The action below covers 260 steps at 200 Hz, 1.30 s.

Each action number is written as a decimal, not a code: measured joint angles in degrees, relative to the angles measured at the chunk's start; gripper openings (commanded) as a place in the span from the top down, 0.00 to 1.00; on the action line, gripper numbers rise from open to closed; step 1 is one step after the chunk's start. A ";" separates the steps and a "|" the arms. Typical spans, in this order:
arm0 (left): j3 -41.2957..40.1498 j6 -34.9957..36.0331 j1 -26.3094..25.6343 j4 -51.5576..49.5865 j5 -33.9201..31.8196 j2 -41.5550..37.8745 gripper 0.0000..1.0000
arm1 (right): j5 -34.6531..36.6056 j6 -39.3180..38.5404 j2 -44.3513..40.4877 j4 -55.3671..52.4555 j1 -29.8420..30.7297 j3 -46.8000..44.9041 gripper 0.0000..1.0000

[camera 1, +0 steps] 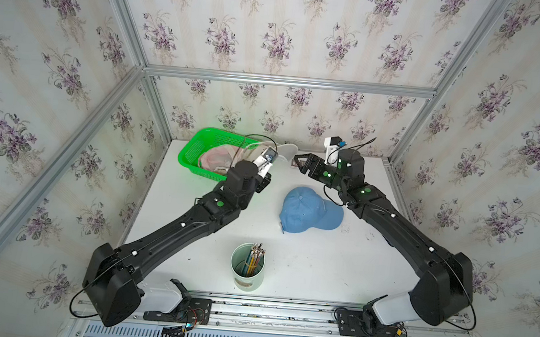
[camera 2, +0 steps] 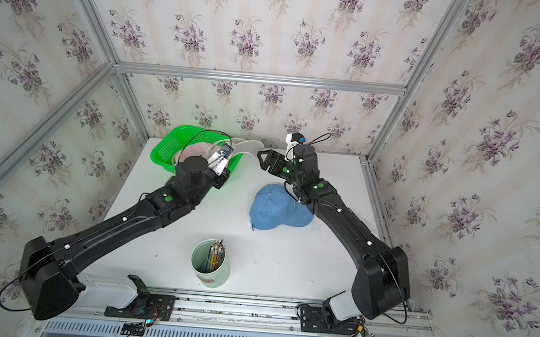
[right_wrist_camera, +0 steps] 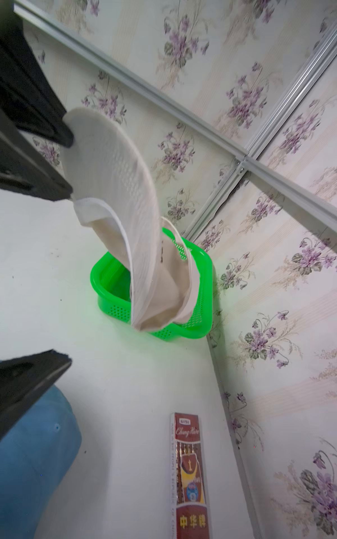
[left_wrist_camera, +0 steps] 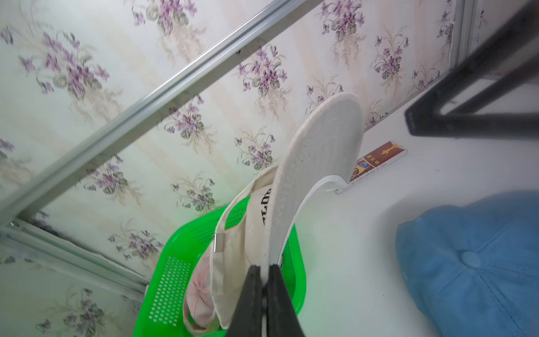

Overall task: Turn the baseball cap inside out
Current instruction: Turn over the baseball cap.

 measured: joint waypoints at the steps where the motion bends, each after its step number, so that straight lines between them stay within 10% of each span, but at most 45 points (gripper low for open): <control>1: -0.04 0.26 -0.22 0.33 -0.28 0.13 1.00 | -0.02 0.31 -0.22 0.13 0.00 -0.22 0.14; 102: -0.24 26.25 -10.21 32.04 -15.30 14.36 1.00 | 1.84 17.73 -12.09 7.82 -0.35 -13.31 0.12; 260: -7.65 34.88 -10.29 45.18 -12.35 17.38 1.00 | -2.34 24.41 -1.88 18.16 -5.03 -10.36 0.16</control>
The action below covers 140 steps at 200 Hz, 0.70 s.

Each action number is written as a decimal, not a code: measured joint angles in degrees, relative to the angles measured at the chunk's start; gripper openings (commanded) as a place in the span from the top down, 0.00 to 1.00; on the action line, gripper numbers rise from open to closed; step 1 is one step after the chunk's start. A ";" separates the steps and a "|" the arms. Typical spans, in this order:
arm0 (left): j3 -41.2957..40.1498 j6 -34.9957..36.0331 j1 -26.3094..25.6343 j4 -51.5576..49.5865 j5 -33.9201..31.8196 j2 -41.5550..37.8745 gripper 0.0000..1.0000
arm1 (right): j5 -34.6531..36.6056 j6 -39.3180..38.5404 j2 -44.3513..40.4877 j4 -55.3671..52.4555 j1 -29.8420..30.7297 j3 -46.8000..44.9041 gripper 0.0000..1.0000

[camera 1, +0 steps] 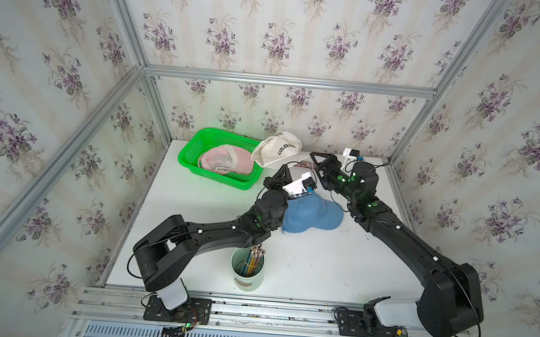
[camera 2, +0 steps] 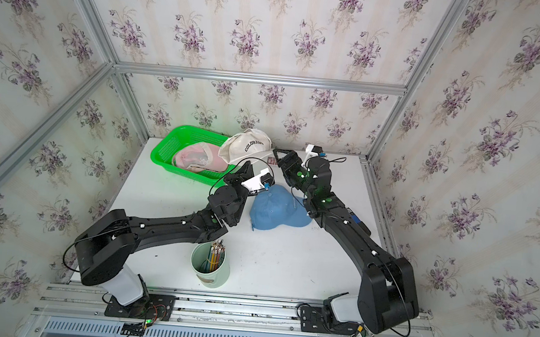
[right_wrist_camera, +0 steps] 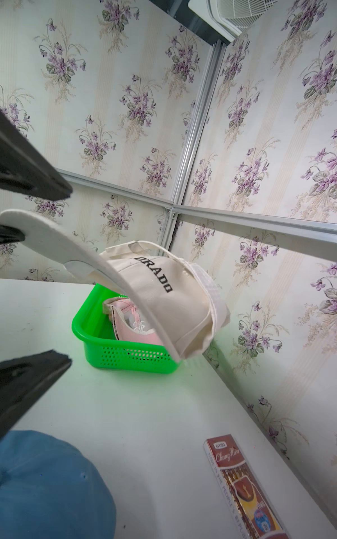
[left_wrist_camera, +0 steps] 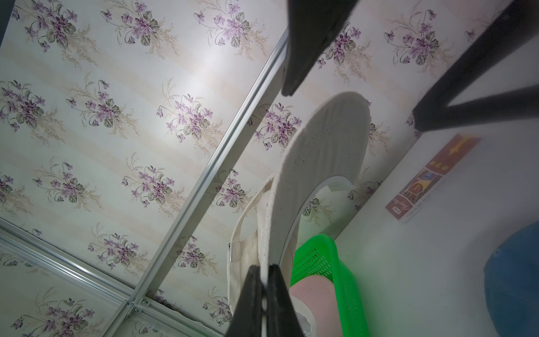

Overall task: Turn the baseball cap inside out
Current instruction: Turn over the baseball cap.

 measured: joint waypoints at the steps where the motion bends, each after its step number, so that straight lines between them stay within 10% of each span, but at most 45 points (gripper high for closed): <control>1: -0.07 0.00 0.00 0.07 0.04 -0.02 1.00 | -0.04 0.02 0.07 0.04 0.00 0.07 0.16; 58: -2.29 3.28 -1.84 4.79 2.58 1.44 1.00 | -2.05 1.81 5.49 3.91 -0.04 1.88 0.27; 128: -3.13 10.43 -4.13 11.08 2.49 5.05 1.00 | -4.17 4.28 8.07 5.77 -0.07 2.47 1.00; 140: -3.04 10.45 -4.11 10.78 2.51 4.92 0.79 | -4.24 4.04 7.96 6.14 -0.13 2.49 1.00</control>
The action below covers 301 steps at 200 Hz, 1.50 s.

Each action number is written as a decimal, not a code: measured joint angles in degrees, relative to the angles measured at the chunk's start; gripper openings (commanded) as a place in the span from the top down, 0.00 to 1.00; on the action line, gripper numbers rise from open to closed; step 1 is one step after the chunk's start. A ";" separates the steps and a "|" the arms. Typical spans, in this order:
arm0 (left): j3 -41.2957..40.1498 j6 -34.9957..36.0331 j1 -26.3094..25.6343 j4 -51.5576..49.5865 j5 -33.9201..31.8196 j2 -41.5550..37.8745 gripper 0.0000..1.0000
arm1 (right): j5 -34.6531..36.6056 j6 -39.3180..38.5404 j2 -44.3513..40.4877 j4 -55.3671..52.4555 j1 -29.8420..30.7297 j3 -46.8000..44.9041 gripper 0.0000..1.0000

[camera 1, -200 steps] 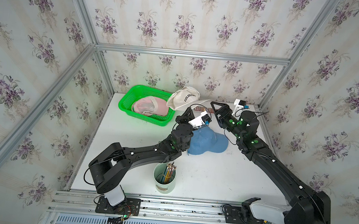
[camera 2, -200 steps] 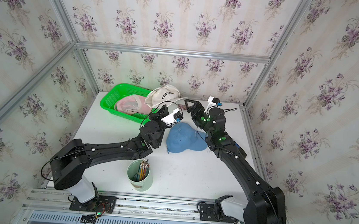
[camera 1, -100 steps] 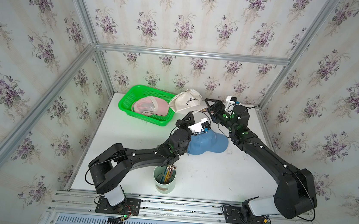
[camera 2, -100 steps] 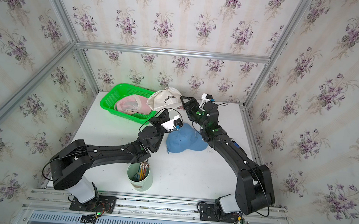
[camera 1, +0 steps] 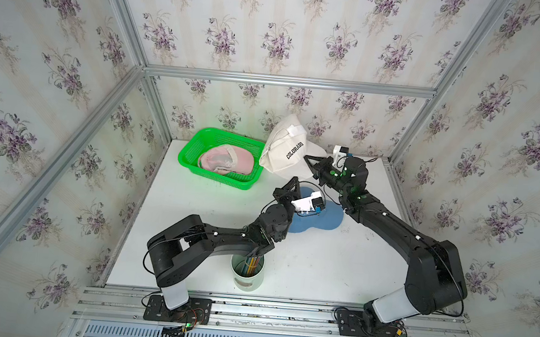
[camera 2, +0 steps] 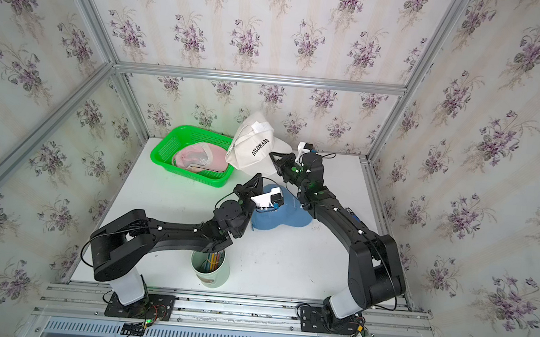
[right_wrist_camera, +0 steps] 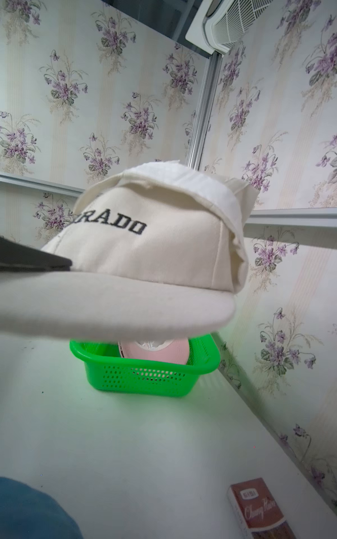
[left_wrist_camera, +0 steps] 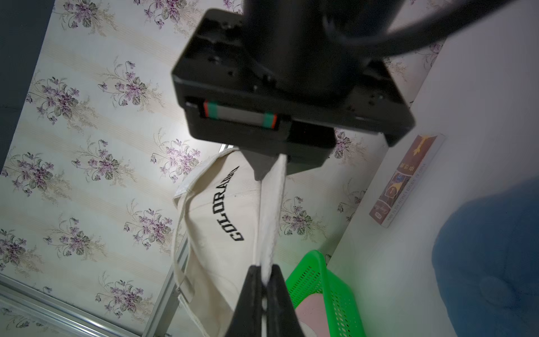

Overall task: Turn the baseball cap inside out
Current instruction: Turn over the baseball cap.

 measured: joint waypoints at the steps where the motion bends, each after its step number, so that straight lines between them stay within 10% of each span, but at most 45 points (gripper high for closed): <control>1: 0.02 0.00 0.00 -0.02 0.00 -0.02 0.78 | 0.00 0.02 0.00 0.02 0.00 0.00 1.00; 31: 0.96 -1.66 0.26 -5.01 0.15 -1.77 0.38 | -0.46 -0.85 -0.11 -0.46 -0.31 -0.13 1.00; 58: 1.36 -6.27 0.94 -11.85 2.10 -5.86 0.28 | -0.37 -3.08 -0.57 -4.85 -0.92 0.83 1.00; 112: 2.34 -21.31 2.99 -26.45 6.51 -17.27 0.26 | 9.25 -14.82 -0.79 -18.75 -2.05 5.88 1.00; 171: 18.69 -47.87 16.72 -54.42 18.49 -18.45 0.24 | 13.68 -21.94 -3.08 -26.47 0.31 3.91 1.00; 301: 26.16 -55.58 17.38 -76.13 19.12 -6.21 0.19 | 12.28 -24.87 -6.38 -29.90 2.56 5.90 1.00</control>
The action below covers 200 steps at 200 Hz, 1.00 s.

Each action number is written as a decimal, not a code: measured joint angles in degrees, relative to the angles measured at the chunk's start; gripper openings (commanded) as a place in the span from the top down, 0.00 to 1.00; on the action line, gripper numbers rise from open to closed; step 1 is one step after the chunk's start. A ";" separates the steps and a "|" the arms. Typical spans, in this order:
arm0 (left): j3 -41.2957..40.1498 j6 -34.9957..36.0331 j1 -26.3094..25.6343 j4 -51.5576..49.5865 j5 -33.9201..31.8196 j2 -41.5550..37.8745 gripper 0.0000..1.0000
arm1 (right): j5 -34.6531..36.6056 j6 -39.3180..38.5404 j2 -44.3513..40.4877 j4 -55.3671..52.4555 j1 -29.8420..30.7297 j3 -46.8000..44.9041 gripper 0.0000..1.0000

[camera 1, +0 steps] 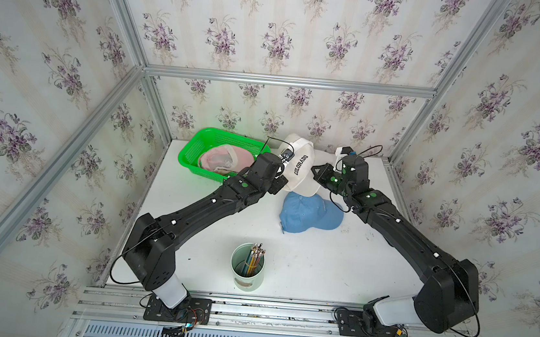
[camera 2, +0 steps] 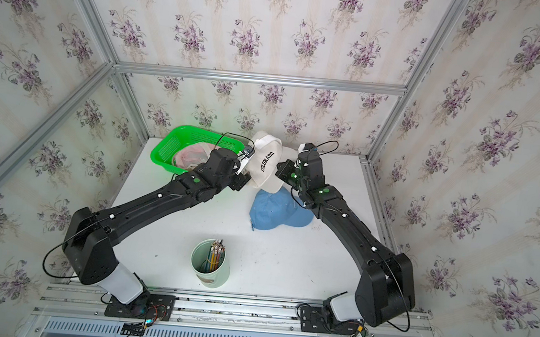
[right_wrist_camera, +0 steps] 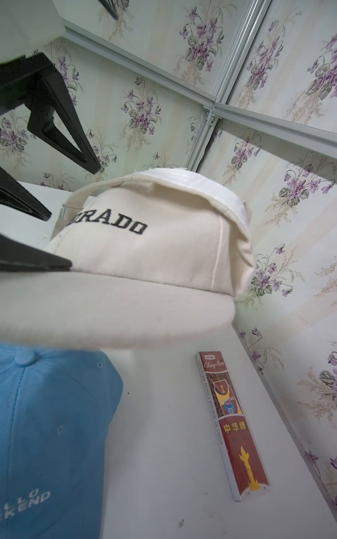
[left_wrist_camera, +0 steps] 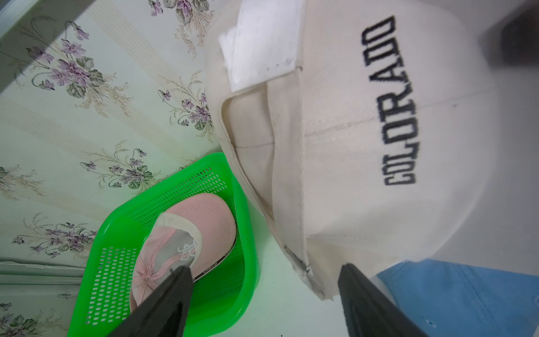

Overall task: Turn the baseball cap inside out
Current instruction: Turn over the baseball cap.

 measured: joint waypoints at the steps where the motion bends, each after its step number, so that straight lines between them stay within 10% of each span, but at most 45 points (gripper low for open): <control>1: 0.04 0.00 0.02 0.00 -0.02 0.09 0.19 | -0.02 0.00 0.00 0.00 0.00 0.00 1.00; 89: 4.55 -3.54 6.01 -4.15 3.32 2.80 0.70 | -5.51 -1.95 -1.99 -0.15 0.74 -2.51 1.00; 200: -3.61 -18.12 20.13 -5.35 39.58 -5.99 0.88 | -25.66 -7.67 -2.67 7.45 -8.70 -8.57 1.00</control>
